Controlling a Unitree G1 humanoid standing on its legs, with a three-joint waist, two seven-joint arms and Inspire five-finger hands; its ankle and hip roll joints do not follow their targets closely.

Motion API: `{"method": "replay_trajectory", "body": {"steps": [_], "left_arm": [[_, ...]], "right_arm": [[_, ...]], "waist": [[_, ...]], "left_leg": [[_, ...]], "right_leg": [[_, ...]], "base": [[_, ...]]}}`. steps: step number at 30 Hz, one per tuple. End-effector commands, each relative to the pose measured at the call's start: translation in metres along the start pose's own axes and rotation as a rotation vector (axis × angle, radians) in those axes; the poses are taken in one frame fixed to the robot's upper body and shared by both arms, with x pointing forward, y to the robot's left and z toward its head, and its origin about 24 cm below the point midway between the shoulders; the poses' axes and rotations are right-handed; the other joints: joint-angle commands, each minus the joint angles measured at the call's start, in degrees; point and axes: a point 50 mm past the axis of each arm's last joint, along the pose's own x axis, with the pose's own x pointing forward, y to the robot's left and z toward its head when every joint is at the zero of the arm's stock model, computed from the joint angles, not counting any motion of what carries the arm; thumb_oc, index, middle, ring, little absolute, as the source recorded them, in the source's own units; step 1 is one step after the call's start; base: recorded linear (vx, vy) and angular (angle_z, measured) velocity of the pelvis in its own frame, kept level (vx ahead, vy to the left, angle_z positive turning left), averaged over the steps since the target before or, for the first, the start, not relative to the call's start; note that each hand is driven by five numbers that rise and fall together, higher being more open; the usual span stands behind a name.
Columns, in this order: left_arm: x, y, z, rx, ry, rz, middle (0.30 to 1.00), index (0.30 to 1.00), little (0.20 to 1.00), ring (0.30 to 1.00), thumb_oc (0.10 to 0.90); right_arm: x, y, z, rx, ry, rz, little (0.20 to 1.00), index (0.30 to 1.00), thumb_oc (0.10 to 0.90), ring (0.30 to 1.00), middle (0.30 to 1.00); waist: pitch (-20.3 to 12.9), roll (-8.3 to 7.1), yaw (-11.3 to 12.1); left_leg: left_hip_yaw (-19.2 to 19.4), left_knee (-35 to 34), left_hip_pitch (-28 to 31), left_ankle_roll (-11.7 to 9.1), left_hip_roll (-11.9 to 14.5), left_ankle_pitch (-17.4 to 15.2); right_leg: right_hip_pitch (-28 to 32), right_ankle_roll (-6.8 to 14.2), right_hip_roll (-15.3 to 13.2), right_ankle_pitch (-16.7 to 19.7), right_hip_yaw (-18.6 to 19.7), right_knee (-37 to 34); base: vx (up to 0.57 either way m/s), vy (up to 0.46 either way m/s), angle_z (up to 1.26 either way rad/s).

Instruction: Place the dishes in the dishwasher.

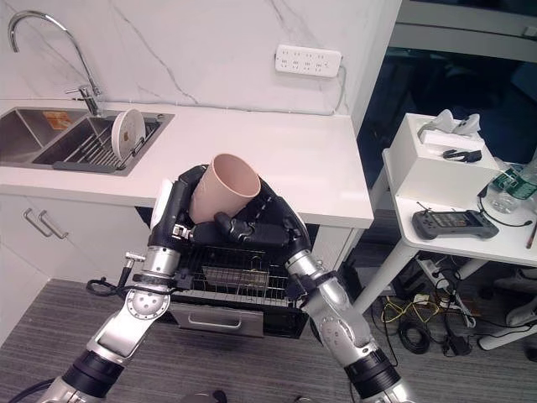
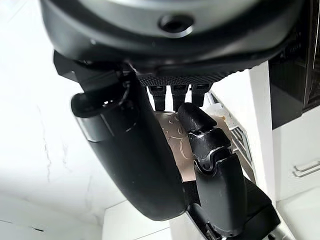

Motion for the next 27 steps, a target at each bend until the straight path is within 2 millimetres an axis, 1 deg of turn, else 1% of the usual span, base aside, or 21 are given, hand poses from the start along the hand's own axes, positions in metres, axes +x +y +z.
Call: {"method": "replay_trajectory", "body": {"steps": [1, 8, 15, 19, 25, 27], "left_arm": [[0.014, -0.011, 0.045, -0.003, -0.275, -0.049, 0.3, 0.3, 0.3, 0.3, 0.4], [0.009, -0.018, 0.039, 0.003, -0.265, -0.059, 0.3, 0.3, 0.3, 0.3, 0.4], [0.007, -0.024, 0.032, 0.012, -0.258, -0.06, 0.3, 0.3, 0.3, 0.3, 0.4], [0.004, -0.029, 0.024, 0.011, -0.244, -0.053, 0.3, 0.3, 0.3, 0.3, 0.4], [0.001, -0.033, 0.017, 0.008, -0.239, -0.056, 0.3, 0.3, 0.3, 0.3, 0.4], [-0.002, -0.038, 0.013, -0.009, -0.232, -0.062, 0.3, 0.3, 0.3, 0.3, 0.4]], "right_arm": [[0.028, 0.056, 0.06, -0.109, -0.335, 0.291, 0.9, 0.9, 0.8, 0.9, 0.9], [0.03, 0.055, 0.072, -0.172, -0.388, 0.27, 0.9, 0.9, 0.8, 0.9, 0.9], [0.032, 0.056, 0.076, -0.162, -0.406, 0.275, 0.9, 0.9, 0.8, 0.9, 0.9], [0.034, 0.057, 0.075, -0.125, -0.4, 0.284, 0.9, 0.9, 0.8, 0.9, 0.9], [0.034, 0.059, 0.075, -0.092, -0.403, 0.302, 0.9, 0.9, 0.8, 0.9, 0.9], [0.036, 0.062, 0.075, -0.042, -0.402, 0.337, 0.9, 0.9, 0.8, 0.9, 0.9]], "waist": [[-1.9, -1.29, 0.0], [-1.8, -1.59, 0.1], [-1.7, -1.71, 0.0], [-1.8, -1.77, -0.2], [-1.9, -1.87, -0.2], [-2.0, -1.98, -0.3]], "left_leg": [[0.7, -1.4, 2.6, -1.5, 2.0, -5.3], [0.8, -1.4, 2.7, -1.5, 2.0, -5.5], [0.9, -1.4, 2.7, -1.5, 2.0, -5.6], [1.1, -1.4, 2.9, -1.4, 2.0, -5.8], [1.2, -1.4, 3.0, -1.4, 2.1, -5.9], [1.3, -1.4, 3.1, -1.4, 2.1, -6.0]], "right_leg": [[3.8, 4.9, -1.2, -4.9, 3.9, -1.3], [3.9, 4.7, -1.0, -5.1, 4.1, -1.3], [3.9, 4.6, -0.9, -5.1, 4.2, -1.3], [4.0, 4.6, -0.8, -5.2, 4.4, -1.3], [4.0, 4.6, -0.8, -5.2, 4.6, -1.3], [4.0, 4.6, -0.8, -5.2, 4.6, -1.3]], "base": [[0.0, 0.0, 0.0], [0.0, 0.0, 0.0], [0.0, 0.0, 0.0], [0.0, 0.0, 0.0], [0.0, 0.0, 0.0], [0.0, 0.0, 0.0]]}}
